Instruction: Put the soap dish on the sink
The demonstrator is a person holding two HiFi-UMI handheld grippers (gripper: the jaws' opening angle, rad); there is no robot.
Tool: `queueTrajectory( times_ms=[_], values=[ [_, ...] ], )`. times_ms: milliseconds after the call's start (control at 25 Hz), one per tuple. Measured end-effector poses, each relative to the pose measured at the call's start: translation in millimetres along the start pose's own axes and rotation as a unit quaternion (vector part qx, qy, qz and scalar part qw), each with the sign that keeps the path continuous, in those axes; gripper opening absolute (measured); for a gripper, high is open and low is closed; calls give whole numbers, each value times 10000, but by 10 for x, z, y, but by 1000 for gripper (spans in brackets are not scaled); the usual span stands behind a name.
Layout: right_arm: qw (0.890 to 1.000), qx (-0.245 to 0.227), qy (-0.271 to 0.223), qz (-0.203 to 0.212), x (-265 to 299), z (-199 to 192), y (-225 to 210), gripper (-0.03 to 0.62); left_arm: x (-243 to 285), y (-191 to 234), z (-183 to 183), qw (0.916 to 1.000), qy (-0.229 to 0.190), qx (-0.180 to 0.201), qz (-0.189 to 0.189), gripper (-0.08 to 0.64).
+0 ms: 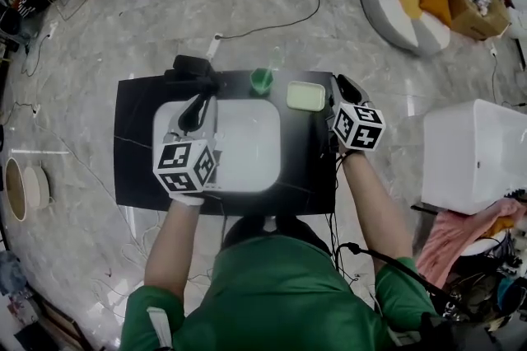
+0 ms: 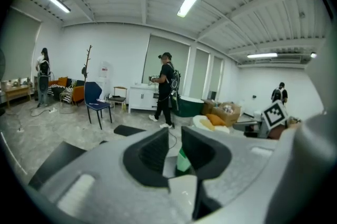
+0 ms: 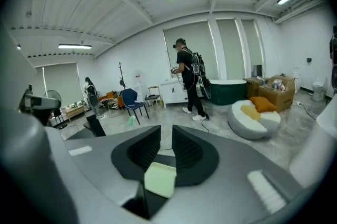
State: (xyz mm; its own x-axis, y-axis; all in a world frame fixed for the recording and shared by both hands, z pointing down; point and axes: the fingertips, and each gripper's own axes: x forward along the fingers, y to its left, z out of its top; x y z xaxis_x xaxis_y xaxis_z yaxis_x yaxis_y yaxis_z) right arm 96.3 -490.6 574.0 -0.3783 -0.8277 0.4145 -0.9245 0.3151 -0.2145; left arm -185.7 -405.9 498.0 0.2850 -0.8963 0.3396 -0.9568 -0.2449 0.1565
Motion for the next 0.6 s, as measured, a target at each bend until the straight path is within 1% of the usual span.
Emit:
queueTrajectory(
  times_ms=[120, 280, 520, 600],
  values=[
    [9991, -269, -307, 140, -279, 284, 216, 67, -80, -80, 256, 9996, -269, 92, 2, 74],
    [9949, -538, -805, 280, -660, 663, 482, 67, -208, -179, 530, 9982, -555, 236, 28, 74],
    [9844, -689, -1553, 462, -1217, 1122, 773, 67, -447, -198, 731, 9960, -825, 249, 248, 74],
    [9804, -752, -1752, 492, -1374, 1241, 850, 66, -568, -236, 850, 9944, -979, 298, 278, 74]
  ],
)
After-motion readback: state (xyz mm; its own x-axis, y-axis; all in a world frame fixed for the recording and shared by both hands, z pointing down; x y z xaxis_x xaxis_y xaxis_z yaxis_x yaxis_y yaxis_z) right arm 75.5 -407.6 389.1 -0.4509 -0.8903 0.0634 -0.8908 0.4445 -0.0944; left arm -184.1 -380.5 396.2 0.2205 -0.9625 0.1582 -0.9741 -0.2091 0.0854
